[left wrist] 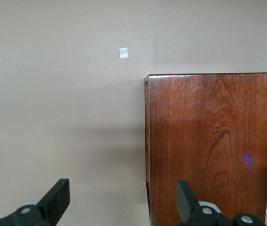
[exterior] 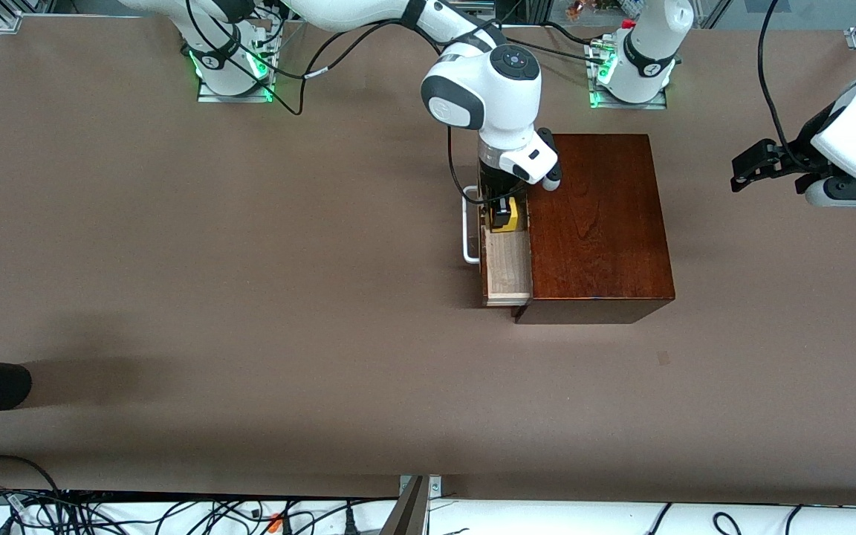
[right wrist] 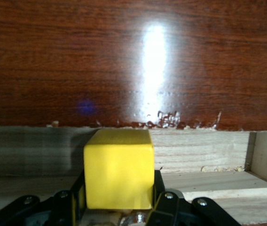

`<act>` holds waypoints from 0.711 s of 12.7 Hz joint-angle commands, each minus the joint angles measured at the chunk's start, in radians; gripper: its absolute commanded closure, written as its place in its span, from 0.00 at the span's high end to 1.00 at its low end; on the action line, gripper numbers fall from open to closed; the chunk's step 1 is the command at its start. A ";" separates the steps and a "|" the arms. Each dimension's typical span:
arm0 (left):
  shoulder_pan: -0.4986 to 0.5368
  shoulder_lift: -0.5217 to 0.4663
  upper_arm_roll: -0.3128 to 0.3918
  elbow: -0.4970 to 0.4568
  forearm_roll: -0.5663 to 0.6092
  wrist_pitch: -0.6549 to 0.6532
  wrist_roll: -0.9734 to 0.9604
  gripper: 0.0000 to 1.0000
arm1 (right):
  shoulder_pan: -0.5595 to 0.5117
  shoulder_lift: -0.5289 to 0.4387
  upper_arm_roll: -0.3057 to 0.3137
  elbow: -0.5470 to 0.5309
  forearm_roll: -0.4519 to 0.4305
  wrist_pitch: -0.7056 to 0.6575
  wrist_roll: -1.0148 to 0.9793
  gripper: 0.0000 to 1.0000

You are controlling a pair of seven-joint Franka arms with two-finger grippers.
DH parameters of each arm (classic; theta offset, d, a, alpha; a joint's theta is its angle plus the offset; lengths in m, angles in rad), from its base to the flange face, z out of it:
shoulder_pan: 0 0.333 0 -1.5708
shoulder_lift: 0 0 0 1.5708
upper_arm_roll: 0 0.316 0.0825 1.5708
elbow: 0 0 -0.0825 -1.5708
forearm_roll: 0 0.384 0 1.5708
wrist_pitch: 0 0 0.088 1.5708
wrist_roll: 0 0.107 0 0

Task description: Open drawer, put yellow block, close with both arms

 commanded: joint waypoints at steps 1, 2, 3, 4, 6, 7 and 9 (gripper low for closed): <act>0.000 -0.008 -0.002 0.010 -0.011 -0.021 0.022 1.00 | -0.002 0.009 0.002 0.010 -0.017 -0.011 -0.018 0.35; -0.003 -0.008 0.000 0.012 -0.011 -0.025 0.022 1.00 | -0.003 0.009 0.002 0.009 -0.017 -0.013 -0.018 0.36; -0.003 -0.008 0.000 0.012 -0.011 -0.025 0.022 1.00 | -0.005 0.009 0.003 0.009 -0.014 -0.014 -0.017 0.39; -0.001 -0.008 0.000 0.012 -0.011 -0.025 0.022 1.00 | -0.005 0.006 0.002 0.009 -0.011 -0.017 -0.015 0.70; -0.003 -0.008 0.000 0.012 -0.011 -0.025 0.022 1.00 | -0.008 0.000 0.003 0.010 -0.009 -0.031 -0.015 1.00; -0.003 -0.008 0.000 0.012 -0.011 -0.025 0.022 1.00 | -0.008 -0.003 0.003 0.016 -0.006 -0.055 -0.014 1.00; -0.004 -0.008 0.000 0.013 -0.011 -0.025 0.022 1.00 | -0.014 -0.029 0.009 0.036 0.018 -0.121 -0.006 1.00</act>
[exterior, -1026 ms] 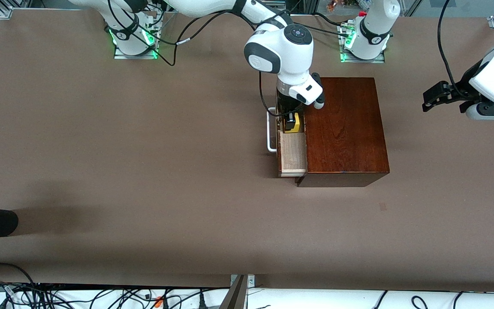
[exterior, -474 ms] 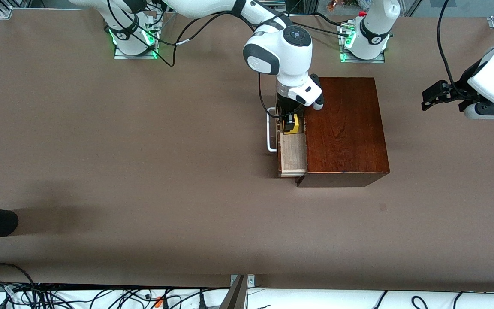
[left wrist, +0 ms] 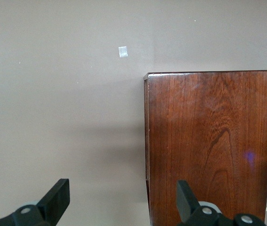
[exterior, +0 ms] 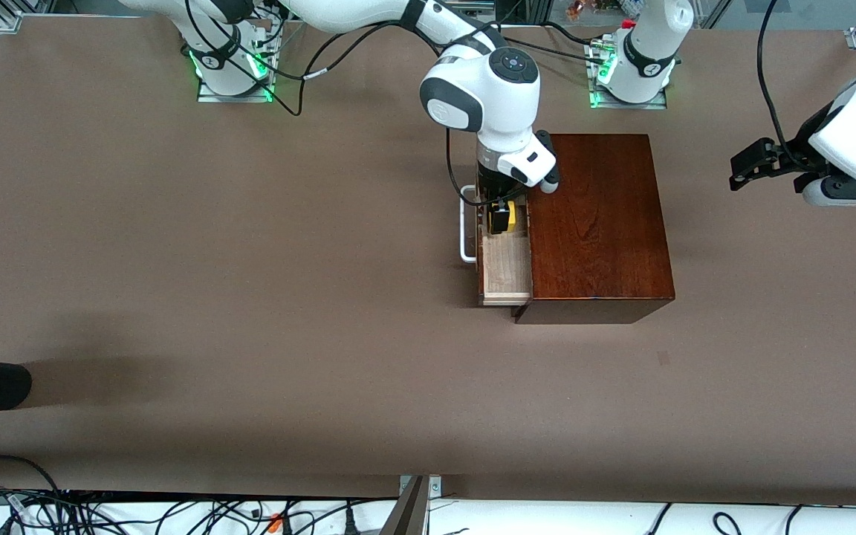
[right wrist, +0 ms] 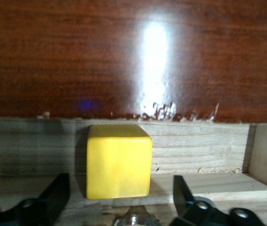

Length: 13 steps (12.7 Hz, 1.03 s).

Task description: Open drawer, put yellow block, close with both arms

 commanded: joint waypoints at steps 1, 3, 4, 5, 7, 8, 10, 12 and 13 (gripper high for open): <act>-0.004 -0.007 0.000 0.013 -0.011 -0.018 0.019 1.00 | -0.015 -0.054 0.004 0.043 0.060 -0.133 -0.002 1.00; -0.004 -0.007 0.000 0.013 -0.011 -0.018 0.020 1.00 | -0.044 -0.123 0.000 0.065 0.093 -0.200 -0.001 1.00; -0.005 -0.007 0.000 0.013 -0.011 -0.020 0.020 1.00 | -0.062 -0.164 0.000 0.066 0.094 -0.238 -0.001 1.00; -0.005 -0.007 0.000 0.013 -0.011 -0.020 0.020 1.00 | -0.088 -0.216 0.000 0.066 0.094 -0.283 0.004 1.00; -0.005 -0.009 0.000 0.013 -0.011 -0.022 0.020 1.00 | -0.177 -0.293 0.000 0.065 0.094 -0.299 0.006 1.00; -0.005 -0.009 -0.001 0.013 -0.011 -0.022 0.022 1.00 | -0.227 -0.327 0.001 0.065 0.111 -0.321 0.006 1.00; -0.008 -0.007 -0.001 0.013 -0.025 -0.032 0.019 1.00 | -0.300 -0.401 -0.022 0.056 0.174 -0.386 0.030 1.00; -0.010 -0.003 -0.001 0.011 -0.093 -0.064 0.022 1.00 | -0.354 -0.456 -0.107 0.040 0.262 -0.488 0.152 1.00; -0.022 0.008 -0.004 0.008 -0.110 -0.065 0.040 1.00 | -0.358 -0.491 -0.187 -0.001 0.319 -0.503 0.215 1.00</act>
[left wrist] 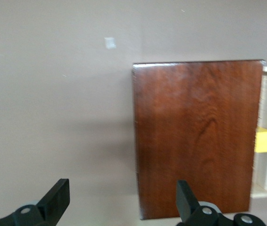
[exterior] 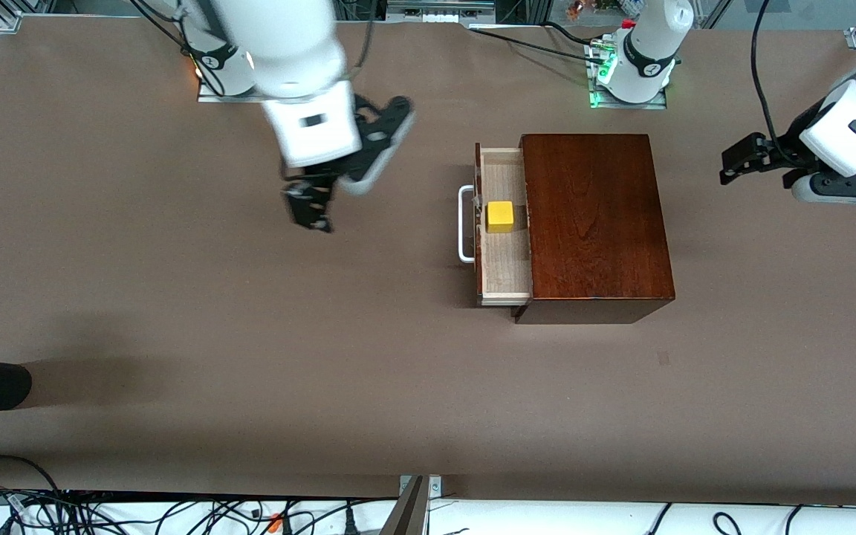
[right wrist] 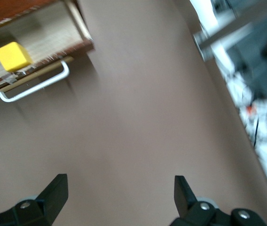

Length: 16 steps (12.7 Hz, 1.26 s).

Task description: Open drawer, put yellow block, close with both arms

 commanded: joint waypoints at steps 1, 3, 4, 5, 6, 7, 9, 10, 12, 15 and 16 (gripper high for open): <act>-0.048 0.040 -0.019 0.012 -0.054 -0.021 0.069 1.00 | -0.013 -0.115 -0.169 -0.139 0.141 -0.036 0.118 1.00; -0.125 0.074 -0.071 0.013 -0.056 -0.018 0.096 1.00 | -0.013 -0.199 -0.307 -0.262 0.217 -0.038 0.121 1.00; -0.162 0.095 -0.096 0.013 -0.056 -0.018 0.097 1.00 | -0.013 -0.227 -0.347 -0.308 0.217 -0.039 0.119 1.00; -0.202 0.121 -0.114 0.015 -0.051 -0.010 0.100 1.00 | -0.013 -0.250 -0.382 -0.349 0.217 -0.038 0.121 1.00; -0.243 0.143 -0.122 0.024 -0.054 -0.007 0.111 1.00 | -0.020 -0.287 -0.396 -0.414 0.214 -0.024 0.133 1.00; -0.293 0.187 -0.122 0.062 -0.056 -0.004 0.160 1.00 | -0.060 -0.331 -0.391 -0.493 0.206 0.008 0.151 1.00; -0.378 0.299 -0.124 0.172 -0.063 -0.004 0.281 1.00 | -0.106 -0.397 -0.381 -0.610 0.200 0.059 0.158 1.00; -0.424 0.350 -0.125 0.212 -0.065 -0.001 0.316 1.00 | -0.135 -0.405 -0.374 -0.632 0.198 0.064 0.156 1.00; -0.489 0.419 -0.128 0.254 -0.065 0.078 0.381 1.00 | -0.205 -0.411 -0.308 -0.637 0.169 0.062 0.177 1.00; -0.544 0.525 -0.130 0.249 -0.066 0.319 0.656 1.00 | -0.325 -0.440 -0.178 -0.664 0.139 0.064 0.256 1.00; -0.559 0.554 -0.142 0.248 -0.065 0.361 0.712 1.00 | -0.359 -0.448 -0.148 -0.672 0.139 0.062 0.260 1.00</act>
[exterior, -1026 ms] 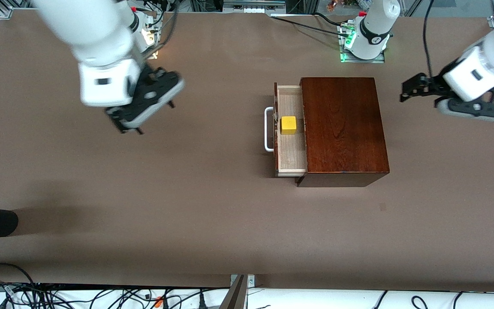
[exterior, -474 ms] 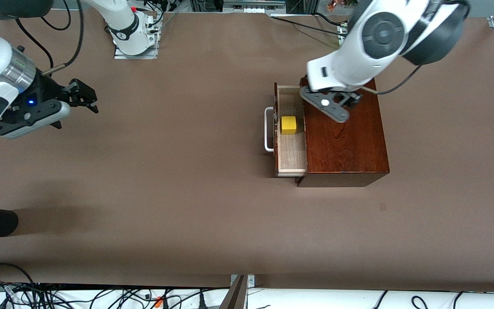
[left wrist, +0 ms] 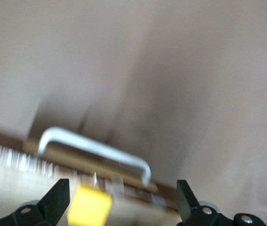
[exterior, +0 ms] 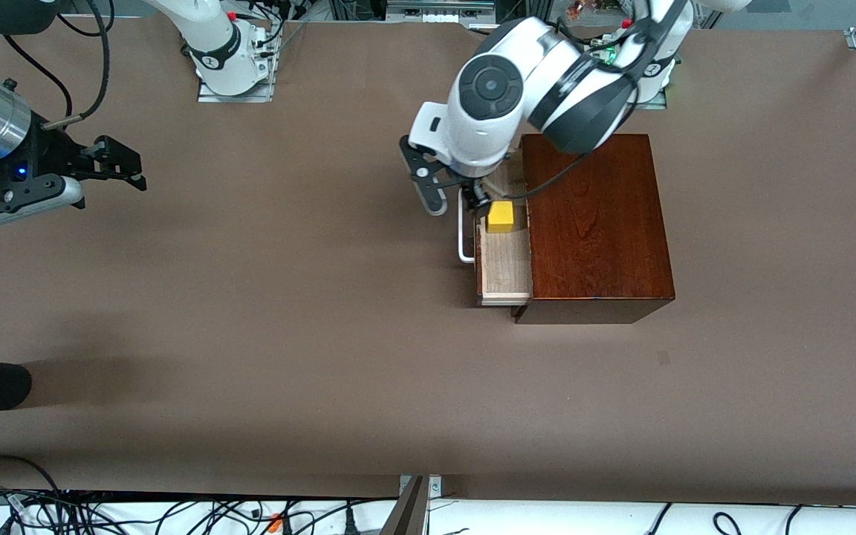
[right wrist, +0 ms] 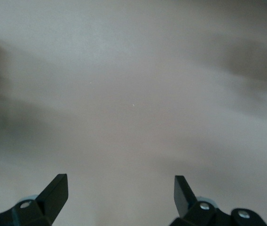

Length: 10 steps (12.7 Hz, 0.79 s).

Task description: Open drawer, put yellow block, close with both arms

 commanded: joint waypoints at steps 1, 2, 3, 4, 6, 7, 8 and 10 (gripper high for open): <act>-0.026 0.106 -0.004 0.045 -0.017 0.068 0.159 1.00 | -0.116 -0.054 0.109 -0.056 -0.020 0.018 0.027 1.00; -0.038 0.136 -0.014 0.041 -0.010 0.084 0.181 1.00 | -0.154 -0.054 0.140 -0.055 -0.020 0.018 0.027 1.00; -0.046 0.155 -0.014 0.037 -0.004 0.111 0.215 1.00 | -0.165 -0.054 0.148 -0.052 -0.021 0.015 0.027 1.00; -0.044 0.169 -0.013 0.031 0.000 0.125 0.251 1.00 | -0.165 -0.054 0.146 -0.050 -0.021 0.010 0.027 1.00; -0.043 0.179 -0.013 0.022 0.051 0.122 0.267 1.00 | -0.164 -0.052 0.145 -0.039 -0.021 0.007 0.027 1.00; -0.043 0.179 -0.013 0.005 0.078 0.119 0.267 1.00 | -0.164 -0.052 0.145 -0.038 -0.021 0.009 0.027 1.00; -0.035 0.179 -0.013 -0.009 0.102 0.111 0.269 1.00 | -0.164 -0.051 0.145 -0.035 -0.023 0.016 0.025 1.00; -0.032 0.184 -0.013 -0.029 0.137 0.098 0.282 1.00 | -0.161 -0.043 0.145 -0.012 -0.040 0.015 0.025 1.00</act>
